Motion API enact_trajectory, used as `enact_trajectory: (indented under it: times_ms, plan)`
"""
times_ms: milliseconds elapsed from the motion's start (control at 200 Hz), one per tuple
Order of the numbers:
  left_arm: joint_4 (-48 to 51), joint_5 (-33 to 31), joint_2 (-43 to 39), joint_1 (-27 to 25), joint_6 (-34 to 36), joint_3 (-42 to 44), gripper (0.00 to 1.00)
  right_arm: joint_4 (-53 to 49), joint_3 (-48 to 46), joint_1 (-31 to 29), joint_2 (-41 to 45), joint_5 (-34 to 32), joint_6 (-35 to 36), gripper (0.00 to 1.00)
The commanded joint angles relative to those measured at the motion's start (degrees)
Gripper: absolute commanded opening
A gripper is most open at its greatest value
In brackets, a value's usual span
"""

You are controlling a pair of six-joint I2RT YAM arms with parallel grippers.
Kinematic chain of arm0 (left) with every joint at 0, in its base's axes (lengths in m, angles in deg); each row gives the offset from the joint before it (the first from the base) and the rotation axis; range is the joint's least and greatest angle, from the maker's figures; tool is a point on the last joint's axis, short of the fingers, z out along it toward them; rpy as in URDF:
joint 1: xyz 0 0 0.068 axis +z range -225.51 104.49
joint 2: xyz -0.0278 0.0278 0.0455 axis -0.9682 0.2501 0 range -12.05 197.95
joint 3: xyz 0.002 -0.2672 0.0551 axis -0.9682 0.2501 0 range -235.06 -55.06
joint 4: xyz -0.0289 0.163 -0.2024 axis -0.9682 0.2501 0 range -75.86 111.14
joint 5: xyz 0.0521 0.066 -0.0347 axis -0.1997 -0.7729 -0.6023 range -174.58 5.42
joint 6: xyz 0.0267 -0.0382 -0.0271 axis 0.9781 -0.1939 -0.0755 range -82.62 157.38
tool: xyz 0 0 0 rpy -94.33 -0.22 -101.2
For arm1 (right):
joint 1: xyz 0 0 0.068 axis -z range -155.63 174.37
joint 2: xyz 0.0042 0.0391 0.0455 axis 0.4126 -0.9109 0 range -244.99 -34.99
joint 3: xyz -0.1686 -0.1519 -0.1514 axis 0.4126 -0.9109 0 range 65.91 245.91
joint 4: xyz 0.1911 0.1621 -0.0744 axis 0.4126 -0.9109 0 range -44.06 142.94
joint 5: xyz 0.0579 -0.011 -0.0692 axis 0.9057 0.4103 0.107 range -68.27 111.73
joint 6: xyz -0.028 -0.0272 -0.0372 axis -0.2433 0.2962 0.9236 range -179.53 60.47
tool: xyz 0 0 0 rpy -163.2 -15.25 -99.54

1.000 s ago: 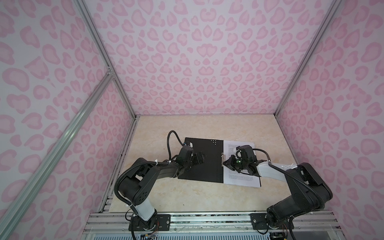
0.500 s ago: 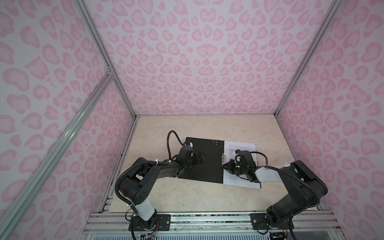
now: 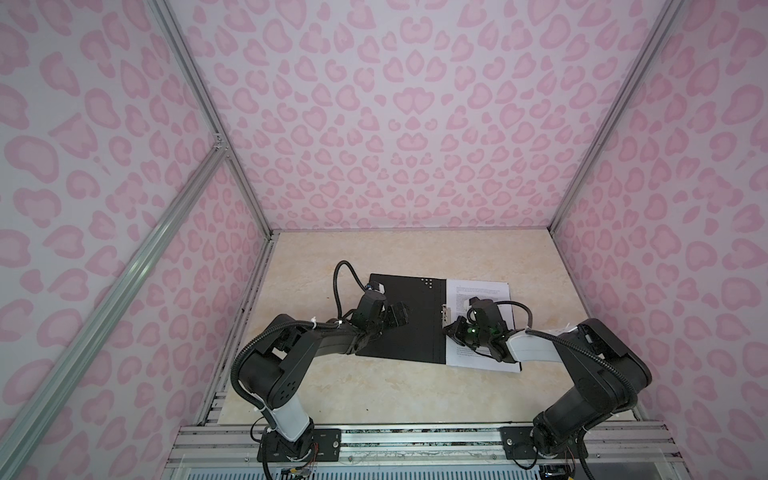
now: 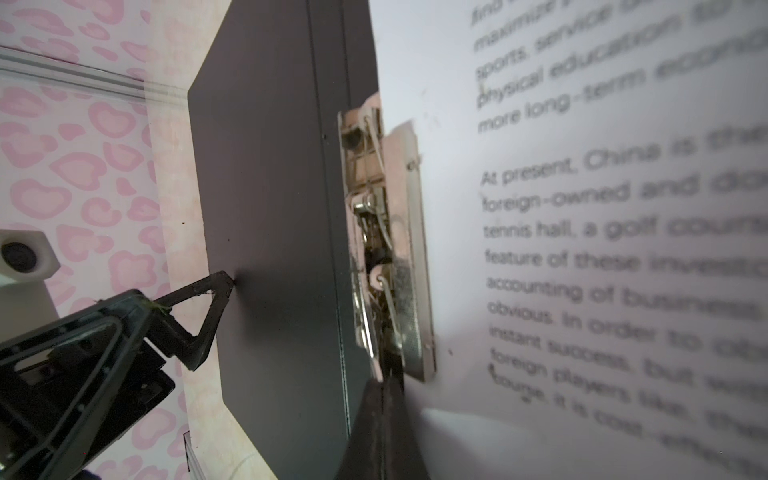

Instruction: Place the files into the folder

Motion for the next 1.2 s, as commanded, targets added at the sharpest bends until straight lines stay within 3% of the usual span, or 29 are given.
enact_trajectory:
  times_ms: [0,410,910,1195]
  plan:
    - [25.67,0.78,2.63,-0.59,-3.55,0.97,0.97,-17.92,2.9,-1.9,-3.75,-6.26,2.19,0.0]
    - [25.5,1.12,3.04,-0.87,-3.6,0.92,0.97,-22.74,16.68,-2.92,-5.35,3.01,6.2,0.0]
    - [25.77,1.25,2.67,-0.87,-3.44,0.86,0.98,-24.49,17.67,-1.6,-3.92,3.92,6.69,0.0]
    - [25.82,2.9,-0.97,-0.87,1.47,-0.35,0.98,-24.54,16.44,0.58,3.44,4.22,10.6,0.39]
